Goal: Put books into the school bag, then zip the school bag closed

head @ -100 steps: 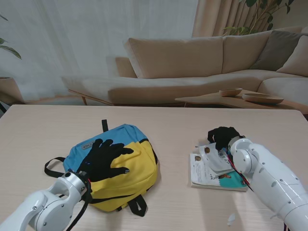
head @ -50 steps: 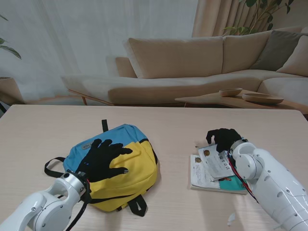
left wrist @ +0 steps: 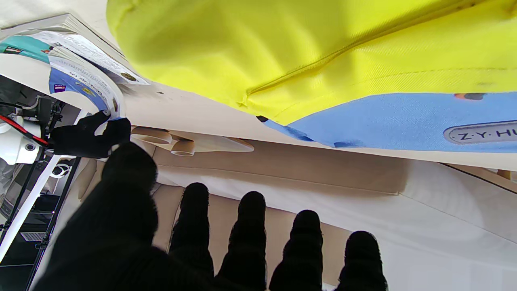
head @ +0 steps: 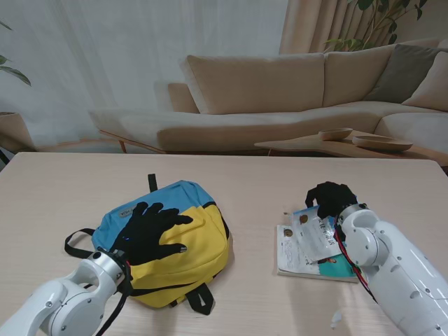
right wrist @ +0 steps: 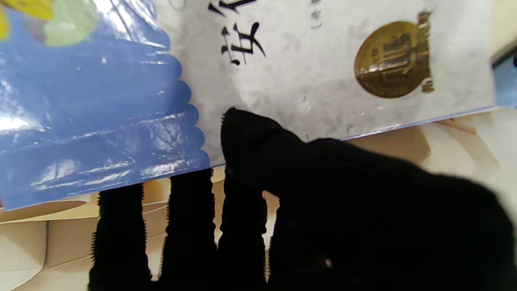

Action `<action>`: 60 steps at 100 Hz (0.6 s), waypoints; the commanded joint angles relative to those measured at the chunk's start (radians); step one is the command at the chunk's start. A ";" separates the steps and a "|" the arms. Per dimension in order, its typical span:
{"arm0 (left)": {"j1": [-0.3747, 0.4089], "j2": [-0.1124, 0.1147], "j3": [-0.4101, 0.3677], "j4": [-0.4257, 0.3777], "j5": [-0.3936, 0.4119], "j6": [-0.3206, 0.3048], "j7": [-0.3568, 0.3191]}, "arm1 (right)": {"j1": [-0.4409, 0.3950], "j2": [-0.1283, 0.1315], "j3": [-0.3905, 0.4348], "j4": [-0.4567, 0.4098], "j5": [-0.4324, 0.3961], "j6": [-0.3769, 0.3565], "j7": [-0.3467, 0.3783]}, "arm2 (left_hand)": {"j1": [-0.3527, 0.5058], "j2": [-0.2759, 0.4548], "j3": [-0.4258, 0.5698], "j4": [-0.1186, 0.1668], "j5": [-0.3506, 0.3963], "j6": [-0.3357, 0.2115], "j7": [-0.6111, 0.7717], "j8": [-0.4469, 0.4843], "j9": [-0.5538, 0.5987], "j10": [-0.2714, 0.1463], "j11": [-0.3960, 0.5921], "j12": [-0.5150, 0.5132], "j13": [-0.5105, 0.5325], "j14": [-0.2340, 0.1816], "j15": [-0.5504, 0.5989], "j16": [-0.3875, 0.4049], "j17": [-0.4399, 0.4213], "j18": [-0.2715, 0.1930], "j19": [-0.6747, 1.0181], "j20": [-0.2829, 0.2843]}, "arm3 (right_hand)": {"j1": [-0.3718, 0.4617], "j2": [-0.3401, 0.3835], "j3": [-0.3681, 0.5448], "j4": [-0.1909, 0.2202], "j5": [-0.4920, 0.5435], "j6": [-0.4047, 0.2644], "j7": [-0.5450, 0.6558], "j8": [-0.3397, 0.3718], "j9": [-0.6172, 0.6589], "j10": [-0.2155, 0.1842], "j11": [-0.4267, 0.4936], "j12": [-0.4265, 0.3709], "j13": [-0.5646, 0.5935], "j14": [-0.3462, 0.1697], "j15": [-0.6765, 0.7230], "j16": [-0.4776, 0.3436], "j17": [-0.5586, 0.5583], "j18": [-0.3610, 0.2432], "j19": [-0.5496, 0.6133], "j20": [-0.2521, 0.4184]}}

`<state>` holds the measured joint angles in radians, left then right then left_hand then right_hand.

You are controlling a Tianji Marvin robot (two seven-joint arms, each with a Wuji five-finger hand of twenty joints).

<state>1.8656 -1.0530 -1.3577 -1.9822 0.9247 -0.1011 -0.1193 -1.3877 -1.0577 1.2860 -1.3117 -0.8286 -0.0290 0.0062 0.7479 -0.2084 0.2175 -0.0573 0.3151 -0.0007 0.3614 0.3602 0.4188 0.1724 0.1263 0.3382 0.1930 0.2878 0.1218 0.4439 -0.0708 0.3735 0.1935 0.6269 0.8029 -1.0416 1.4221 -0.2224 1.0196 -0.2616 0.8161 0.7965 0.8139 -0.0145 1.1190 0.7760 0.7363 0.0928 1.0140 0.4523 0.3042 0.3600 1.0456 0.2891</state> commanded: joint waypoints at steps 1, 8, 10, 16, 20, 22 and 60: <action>0.003 -0.004 0.001 -0.006 -0.004 0.001 -0.018 | -0.027 -0.013 0.010 -0.049 0.010 0.023 0.011 | -0.008 0.021 -0.011 0.034 -0.041 0.013 -0.006 -0.018 -0.022 -0.014 0.007 -0.003 -0.022 -0.017 -0.020 -0.011 -0.016 -0.027 -0.047 0.015 | 0.044 0.055 0.147 0.015 0.145 -0.054 0.243 0.148 0.009 0.038 0.074 0.052 0.008 0.064 0.161 0.023 0.016 0.035 0.057 0.030; 0.002 -0.004 0.003 -0.005 -0.007 0.000 -0.019 | -0.058 -0.018 0.035 -0.105 0.034 0.055 0.015 | -0.008 0.022 -0.010 0.034 -0.039 0.014 -0.005 -0.017 -0.023 -0.014 0.007 -0.003 -0.022 -0.017 -0.020 -0.010 -0.015 -0.027 -0.046 0.016 | 0.065 0.048 0.148 0.032 0.154 -0.032 0.261 0.181 0.006 0.059 0.093 0.071 0.010 0.083 0.190 0.030 0.021 0.041 0.081 0.042; 0.001 -0.004 0.004 -0.005 -0.008 0.000 -0.020 | -0.067 -0.020 0.042 -0.119 0.040 0.061 0.015 | -0.008 0.021 -0.010 0.034 -0.039 0.014 -0.005 -0.017 -0.023 -0.015 0.007 -0.003 -0.021 -0.016 -0.020 -0.010 -0.015 -0.027 -0.046 0.016 | 0.072 0.047 0.148 0.038 0.159 -0.024 0.264 0.188 0.006 0.066 0.097 0.076 0.008 0.091 0.198 0.031 0.020 0.042 0.088 0.046; 0.000 -0.004 0.005 -0.004 -0.012 -0.001 -0.021 | -0.093 -0.022 0.065 -0.171 0.043 0.075 0.019 | -0.007 0.021 -0.009 0.034 -0.038 0.015 -0.004 -0.017 -0.021 -0.013 0.008 -0.003 -0.021 -0.016 -0.019 -0.010 -0.015 -0.027 -0.046 0.016 | 0.084 0.043 0.148 0.053 0.168 -0.017 0.271 0.205 0.010 0.074 0.108 0.089 0.012 0.098 0.218 0.034 0.020 0.045 0.104 0.055; 0.000 -0.004 0.005 -0.004 -0.015 -0.002 -0.022 | -0.111 -0.022 0.081 -0.205 0.043 0.079 0.025 | -0.007 0.022 -0.008 0.034 -0.037 0.015 -0.004 -0.017 -0.020 -0.011 0.008 -0.003 -0.021 -0.016 -0.019 -0.010 -0.015 -0.027 -0.046 0.016 | 0.088 0.042 0.148 0.067 0.173 -0.010 0.277 0.226 0.010 0.077 0.110 0.097 0.010 0.101 0.229 0.031 0.019 0.047 0.112 0.062; 0.000 -0.004 0.005 -0.004 -0.016 -0.002 -0.022 | -0.120 -0.023 0.089 -0.224 0.045 0.080 0.028 | -0.006 0.021 -0.008 0.034 -0.037 0.016 -0.004 -0.017 -0.022 -0.014 0.007 -0.003 -0.021 -0.015 -0.019 -0.010 -0.015 -0.027 -0.046 0.016 | 0.093 0.043 0.148 0.071 0.176 -0.004 0.279 0.232 0.010 0.082 0.112 0.101 0.009 0.105 0.233 0.031 0.018 0.047 0.114 0.063; 0.000 -0.007 0.001 0.003 -0.067 -0.020 -0.014 | -0.213 -0.025 0.174 -0.462 0.063 0.072 0.072 | -0.006 0.020 -0.001 0.034 -0.027 0.021 0.000 -0.015 -0.011 -0.007 0.011 -0.001 -0.013 -0.011 -0.015 -0.007 -0.006 -0.021 -0.042 0.018 | 0.112 0.079 0.148 0.092 0.192 0.013 0.280 0.305 0.003 0.096 0.118 0.133 -0.006 0.118 0.260 0.037 0.013 0.047 0.134 0.083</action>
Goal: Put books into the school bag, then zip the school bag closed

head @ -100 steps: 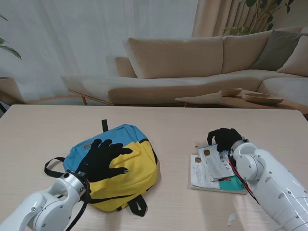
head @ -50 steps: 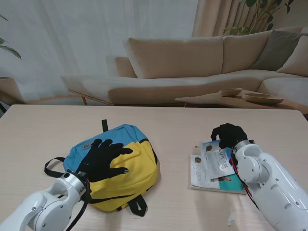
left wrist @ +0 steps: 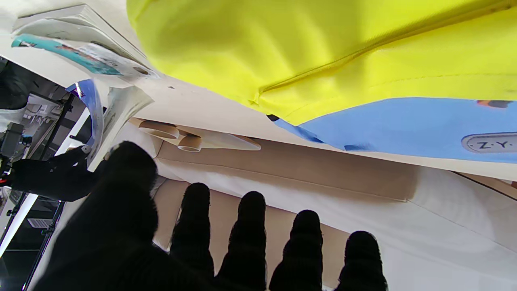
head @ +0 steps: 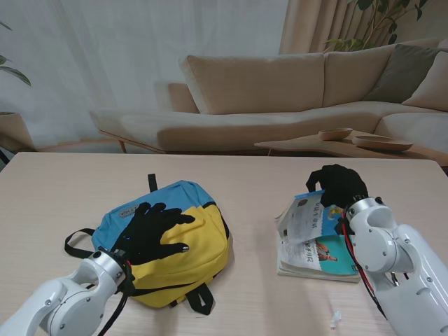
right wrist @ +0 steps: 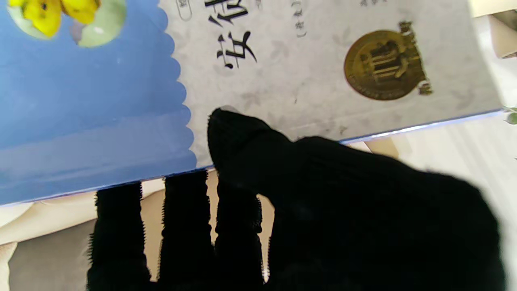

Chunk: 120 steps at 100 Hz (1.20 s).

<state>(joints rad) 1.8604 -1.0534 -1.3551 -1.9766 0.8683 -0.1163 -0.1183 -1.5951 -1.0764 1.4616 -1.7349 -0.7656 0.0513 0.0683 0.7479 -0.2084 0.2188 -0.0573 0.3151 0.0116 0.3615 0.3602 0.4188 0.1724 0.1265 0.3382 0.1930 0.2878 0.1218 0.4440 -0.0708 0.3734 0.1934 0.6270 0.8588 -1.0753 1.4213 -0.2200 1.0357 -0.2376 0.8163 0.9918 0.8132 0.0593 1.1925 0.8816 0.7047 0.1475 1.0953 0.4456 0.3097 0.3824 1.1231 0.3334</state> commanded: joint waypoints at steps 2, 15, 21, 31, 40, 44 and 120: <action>0.004 -0.007 -0.002 -0.002 -0.017 -0.007 -0.014 | -0.007 -0.007 -0.002 -0.047 -0.001 -0.007 0.010 | -0.006 0.020 -0.001 0.034 -0.027 0.009 0.000 -0.014 -0.011 -0.006 0.012 0.000 -0.012 -0.011 -0.014 -0.006 -0.006 -0.020 -0.041 0.018 | 0.056 0.114 0.149 0.089 0.175 -0.010 0.280 0.111 0.003 0.023 0.044 0.028 0.025 0.063 0.179 0.044 0.007 0.025 0.058 0.039; -0.005 -0.011 0.004 0.011 -0.067 -0.022 -0.001 | -0.014 -0.010 -0.010 -0.095 -0.006 0.005 0.001 | -0.011 0.015 0.001 0.033 -0.028 0.013 0.001 -0.013 -0.003 -0.001 0.018 0.004 -0.002 -0.002 -0.006 0.000 0.007 -0.012 -0.032 0.025 | 0.058 0.118 0.149 0.090 0.175 -0.010 0.277 0.119 0.001 0.027 0.044 0.032 0.026 0.065 0.180 0.045 0.009 0.025 0.062 0.042; -0.016 -0.016 0.011 0.025 -0.093 -0.036 0.024 | -0.015 -0.012 -0.017 -0.112 -0.006 0.009 -0.006 | -0.019 0.005 0.001 0.032 -0.024 0.016 0.006 -0.011 0.000 0.000 0.021 0.007 0.008 0.006 0.001 0.005 0.023 0.000 -0.023 0.031 | 0.058 0.117 0.149 0.091 0.175 -0.010 0.276 0.122 0.001 0.026 0.045 0.034 0.025 0.065 0.181 0.046 0.010 0.023 0.064 0.044; -0.046 -0.025 0.035 0.052 -0.147 -0.054 0.063 | -0.016 -0.016 -0.033 -0.139 -0.006 0.024 -0.020 | -0.038 -0.012 0.006 0.029 -0.026 0.023 0.011 -0.009 -0.003 0.002 0.025 0.010 0.017 0.016 0.010 0.013 0.046 0.014 -0.006 0.045 | 0.060 0.118 0.149 0.093 0.175 -0.010 0.274 0.127 0.001 0.030 0.044 0.036 0.024 0.068 0.183 0.047 0.010 0.026 0.067 0.047; -0.084 -0.031 0.066 0.075 -0.202 -0.055 0.076 | -0.018 -0.019 -0.052 -0.161 -0.007 0.042 -0.035 | -0.114 -0.059 0.107 0.009 -0.034 0.034 0.022 -0.012 -0.010 0.002 0.028 0.012 0.022 0.027 0.011 0.024 0.056 0.026 -0.003 0.078 | 0.061 0.118 0.149 0.095 0.175 -0.008 0.272 0.131 0.002 0.034 0.043 0.037 0.025 0.071 0.184 0.048 0.010 0.028 0.070 0.049; -0.104 -0.032 0.082 0.084 -0.226 -0.050 0.070 | -0.017 -0.021 -0.062 -0.169 -0.008 0.050 -0.042 | -0.127 -0.066 0.106 0.006 -0.044 0.038 0.019 -0.013 -0.022 -0.002 0.027 0.012 0.018 0.028 0.010 0.023 0.057 0.026 -0.003 0.079 | 0.061 0.118 0.149 0.095 0.176 -0.005 0.272 0.132 0.002 0.035 0.043 0.038 0.027 0.071 0.186 0.048 0.012 0.029 0.072 0.050; -0.346 -0.057 0.294 0.185 -0.425 0.051 0.050 | 0.019 -0.055 -0.281 -0.260 0.035 0.189 -0.165 | -0.233 -0.141 0.158 -0.046 -0.162 0.112 -0.039 -0.042 -0.132 0.000 0.085 0.029 0.001 0.028 0.035 0.030 0.076 0.031 0.009 0.106 | 0.070 0.115 0.149 0.110 0.185 0.008 0.258 0.150 0.008 0.056 0.043 0.039 0.030 0.090 0.195 0.049 0.017 0.040 0.093 0.067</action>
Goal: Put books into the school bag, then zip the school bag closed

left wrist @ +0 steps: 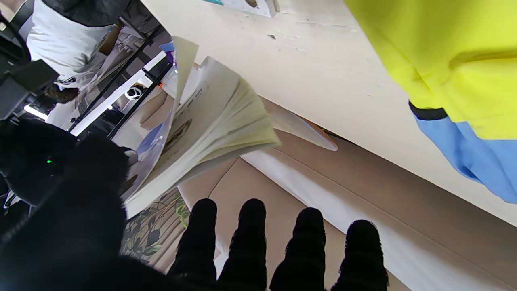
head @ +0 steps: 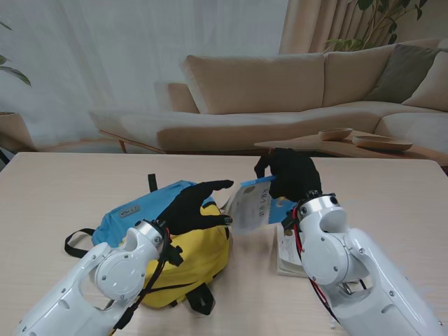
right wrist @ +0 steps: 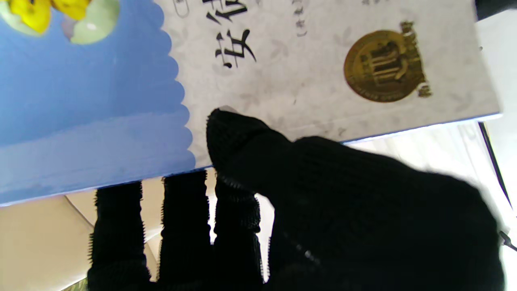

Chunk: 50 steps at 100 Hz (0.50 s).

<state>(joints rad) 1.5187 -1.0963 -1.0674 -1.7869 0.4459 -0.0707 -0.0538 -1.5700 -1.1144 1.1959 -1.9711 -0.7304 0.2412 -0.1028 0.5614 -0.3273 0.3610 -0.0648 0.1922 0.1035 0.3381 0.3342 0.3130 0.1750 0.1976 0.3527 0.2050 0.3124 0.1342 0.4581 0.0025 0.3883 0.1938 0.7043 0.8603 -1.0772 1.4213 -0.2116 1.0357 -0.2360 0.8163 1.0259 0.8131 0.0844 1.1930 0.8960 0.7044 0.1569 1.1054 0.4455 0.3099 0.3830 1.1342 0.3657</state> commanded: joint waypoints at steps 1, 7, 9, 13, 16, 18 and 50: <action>-0.005 -0.015 0.008 -0.005 -0.004 0.006 -0.013 | -0.006 -0.018 -0.017 -0.025 0.001 0.000 0.005 | -0.046 -0.022 0.016 -0.038 -0.039 0.021 -0.015 -0.015 -0.025 -0.004 0.015 0.015 -0.010 0.004 0.023 0.016 0.003 0.016 0.009 0.029 | 0.068 0.117 0.149 0.102 0.185 0.006 0.258 0.116 0.008 0.031 0.043 0.025 0.030 0.081 0.185 0.049 0.017 0.040 0.082 0.034; -0.011 -0.016 0.015 -0.002 -0.002 0.012 -0.009 | -0.009 -0.020 -0.028 -0.031 0.007 0.004 0.000 | -0.041 -0.020 0.020 -0.037 -0.037 0.023 -0.007 -0.011 -0.018 -0.001 0.019 0.016 -0.004 0.006 0.027 0.018 0.008 0.020 0.011 0.030 | 0.070 0.117 0.149 0.103 0.185 0.007 0.257 0.117 0.008 0.033 0.043 0.025 0.030 0.082 0.186 0.049 0.017 0.041 0.082 0.035; -0.013 -0.017 0.017 -0.001 -0.001 0.013 -0.006 | -0.011 -0.020 -0.031 -0.033 0.009 0.005 -0.002 | -0.037 -0.021 0.022 -0.036 -0.035 0.025 -0.003 -0.009 -0.015 -0.001 0.021 0.016 -0.002 0.006 0.029 0.018 0.010 0.020 0.012 0.031 | 0.070 0.117 0.149 0.103 0.186 0.008 0.257 0.117 0.008 0.033 0.043 0.025 0.030 0.082 0.186 0.049 0.017 0.041 0.083 0.035; -0.017 -0.019 0.021 0.002 -0.005 0.018 -0.003 | -0.014 -0.021 -0.038 -0.037 0.014 0.007 -0.006 | -0.028 -0.024 0.033 -0.031 -0.040 0.029 0.023 0.005 -0.009 0.005 0.027 0.019 -0.001 0.008 0.033 0.021 0.013 0.020 0.013 0.032 | 0.070 0.118 0.149 0.103 0.186 0.009 0.256 0.118 0.008 0.033 0.043 0.025 0.030 0.081 0.186 0.049 0.019 0.039 0.084 0.036; -0.020 -0.020 0.024 0.004 -0.011 0.022 -0.001 | -0.016 -0.023 -0.042 -0.039 0.018 0.009 -0.010 | -0.018 -0.027 0.047 -0.025 -0.039 0.033 0.045 0.017 -0.003 0.004 0.031 0.022 0.004 0.007 0.038 0.023 0.018 0.022 0.016 0.035 | 0.070 0.117 0.149 0.104 0.186 0.011 0.256 0.118 0.008 0.034 0.043 0.025 0.029 0.082 0.186 0.049 0.018 0.039 0.084 0.036; -0.023 -0.021 0.027 0.005 -0.017 0.024 0.000 | -0.018 -0.023 -0.045 -0.041 0.020 0.011 -0.012 | -0.014 -0.028 0.052 -0.024 -0.035 0.033 0.052 0.020 0.001 0.005 0.034 0.023 0.006 0.006 0.039 0.024 0.021 0.022 0.017 0.036 | 0.070 0.118 0.149 0.104 0.186 0.011 0.256 0.119 0.008 0.034 0.043 0.025 0.029 0.082 0.186 0.049 0.019 0.039 0.084 0.037; -0.045 -0.034 0.049 0.026 -0.078 0.005 0.025 | -0.029 -0.035 -0.092 -0.056 0.054 0.033 -0.048 | 0.153 -0.058 0.319 -0.006 0.087 0.042 0.411 0.294 0.233 0.032 0.284 0.202 0.268 0.099 0.376 0.184 0.133 0.095 0.816 0.073 | 0.075 0.119 0.149 0.104 0.189 0.017 0.253 0.123 0.009 0.041 0.043 0.025 0.028 0.090 0.189 0.052 0.017 0.043 0.087 0.041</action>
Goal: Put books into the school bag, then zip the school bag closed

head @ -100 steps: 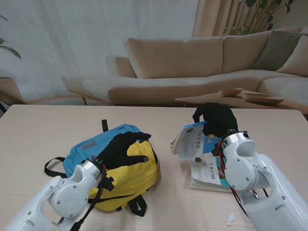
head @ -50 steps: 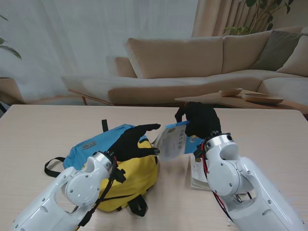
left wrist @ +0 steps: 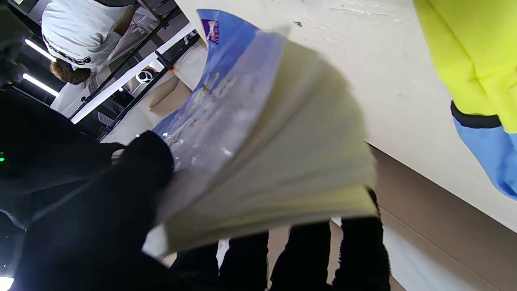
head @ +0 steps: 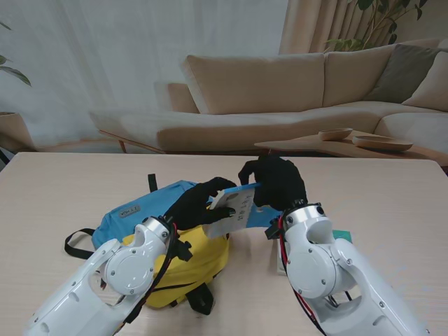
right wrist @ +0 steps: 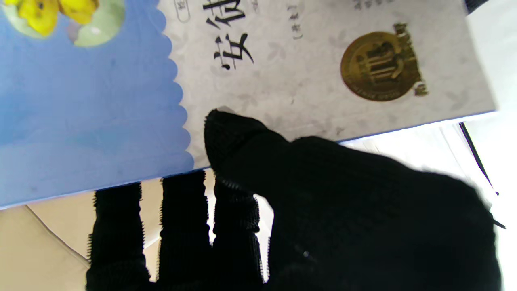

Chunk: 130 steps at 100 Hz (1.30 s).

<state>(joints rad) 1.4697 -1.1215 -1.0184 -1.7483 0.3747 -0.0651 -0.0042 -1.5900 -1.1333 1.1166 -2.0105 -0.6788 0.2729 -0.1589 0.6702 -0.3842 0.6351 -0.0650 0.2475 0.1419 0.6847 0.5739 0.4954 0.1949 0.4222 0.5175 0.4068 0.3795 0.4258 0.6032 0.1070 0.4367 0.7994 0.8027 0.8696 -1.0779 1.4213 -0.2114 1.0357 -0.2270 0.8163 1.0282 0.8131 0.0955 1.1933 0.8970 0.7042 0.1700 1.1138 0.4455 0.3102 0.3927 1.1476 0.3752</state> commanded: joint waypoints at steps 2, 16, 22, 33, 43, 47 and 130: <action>0.004 -0.009 -0.001 -0.014 -0.006 -0.001 -0.026 | -0.009 -0.016 -0.016 -0.018 0.003 0.002 0.006 | 0.059 0.003 0.051 -0.005 0.043 0.004 0.081 0.067 0.070 0.014 0.076 0.046 0.094 0.036 0.110 0.046 0.053 0.055 0.258 -0.033 | 0.066 0.120 0.149 0.104 0.189 0.007 0.252 0.121 0.009 0.030 0.043 0.024 0.028 0.076 0.180 0.051 0.016 0.033 0.074 0.031; 0.005 -0.010 -0.001 -0.019 -0.013 -0.006 -0.025 | -0.008 -0.020 -0.036 -0.022 0.011 0.010 -0.002 | 0.371 -0.019 -0.129 -0.042 0.141 -0.054 0.279 0.123 0.289 0.011 0.097 0.246 0.265 0.077 0.274 0.071 0.219 0.096 0.507 -0.054 | 0.066 0.119 0.149 0.105 0.191 0.007 0.251 0.122 0.009 0.031 0.043 0.024 0.029 0.077 0.180 0.052 0.018 0.036 0.075 0.032; 0.008 -0.008 -0.005 -0.024 -0.022 -0.008 -0.034 | -0.009 -0.021 -0.042 -0.024 0.014 0.012 -0.004 | 0.476 0.029 -0.187 -0.036 0.192 -0.078 0.317 0.140 0.390 0.005 0.049 0.305 0.327 0.090 0.324 0.080 0.284 0.114 0.559 -0.024 | 0.066 0.119 0.149 0.105 0.191 0.006 0.251 0.122 0.009 0.030 0.043 0.024 0.029 0.076 0.181 0.052 0.018 0.036 0.075 0.033; 0.016 -0.010 -0.011 -0.030 -0.038 -0.010 -0.030 | -0.011 -0.022 -0.048 -0.026 0.018 0.012 -0.010 | 0.604 0.123 -0.234 -0.026 0.307 -0.140 0.329 0.219 0.442 0.011 0.136 0.301 0.396 0.119 0.414 0.113 0.373 0.134 0.624 0.008 | 0.062 0.121 0.148 0.101 0.187 0.005 0.248 0.123 0.006 0.028 0.041 0.024 0.027 0.074 0.179 0.050 0.016 0.035 0.074 0.033; 0.028 -0.011 -0.020 -0.036 -0.050 -0.010 -0.025 | -0.015 -0.024 -0.049 -0.025 0.026 0.004 -0.019 | 0.620 0.158 -0.233 -0.015 0.389 -0.184 0.341 0.351 0.429 0.011 0.218 0.349 0.433 0.132 0.488 0.153 0.448 0.138 0.680 0.019 | 0.052 0.145 0.121 0.089 0.169 -0.008 0.215 0.109 -0.004 0.020 0.022 0.006 0.018 0.069 0.156 0.037 0.013 0.033 0.071 0.033; 0.032 -0.012 -0.025 -0.037 -0.054 -0.014 -0.022 | -0.017 -0.024 -0.047 -0.024 0.029 -0.005 -0.020 | 0.620 0.162 -0.225 -0.011 0.412 -0.193 0.370 0.414 0.418 0.003 0.256 0.390 0.447 0.133 0.522 0.170 0.476 0.137 0.703 0.021 | 0.047 0.160 0.100 0.082 0.157 -0.011 0.193 0.093 -0.012 0.013 0.009 -0.008 0.009 0.058 0.133 0.029 0.004 0.033 0.058 0.028; 0.228 -0.035 -0.238 -0.130 -0.041 -0.104 0.142 | -0.113 -0.002 0.185 0.061 0.207 -0.212 0.098 | 0.621 0.237 -0.203 0.034 0.383 -0.186 0.509 0.746 0.393 -0.048 0.562 0.533 0.483 0.076 0.732 0.264 0.570 0.130 0.803 0.027 | -0.462 0.345 -0.368 0.108 -0.739 0.222 -0.244 -0.627 -0.506 -0.014 -0.593 -0.583 -0.344 -0.135 -0.774 -0.190 -0.218 -0.126 -0.257 -0.171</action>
<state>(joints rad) 1.6850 -1.1505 -1.2502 -1.8483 0.3503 -0.1619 0.1514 -1.6978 -1.1254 1.3092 -1.9828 -0.4701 0.0453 -0.0633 1.1173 -0.3926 0.3283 -0.0815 0.5024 0.1340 0.8649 1.1258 0.8522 0.2166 0.7912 0.9681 0.8636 0.4603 1.0881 0.8505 0.6585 0.5516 1.5298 0.8017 0.4503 -0.7192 1.0787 -0.0590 0.3389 -0.0179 0.5807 0.4190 0.3396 0.0723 0.5999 0.3155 0.3947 0.0622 0.3619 0.2651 0.1010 0.3099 0.9068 0.2205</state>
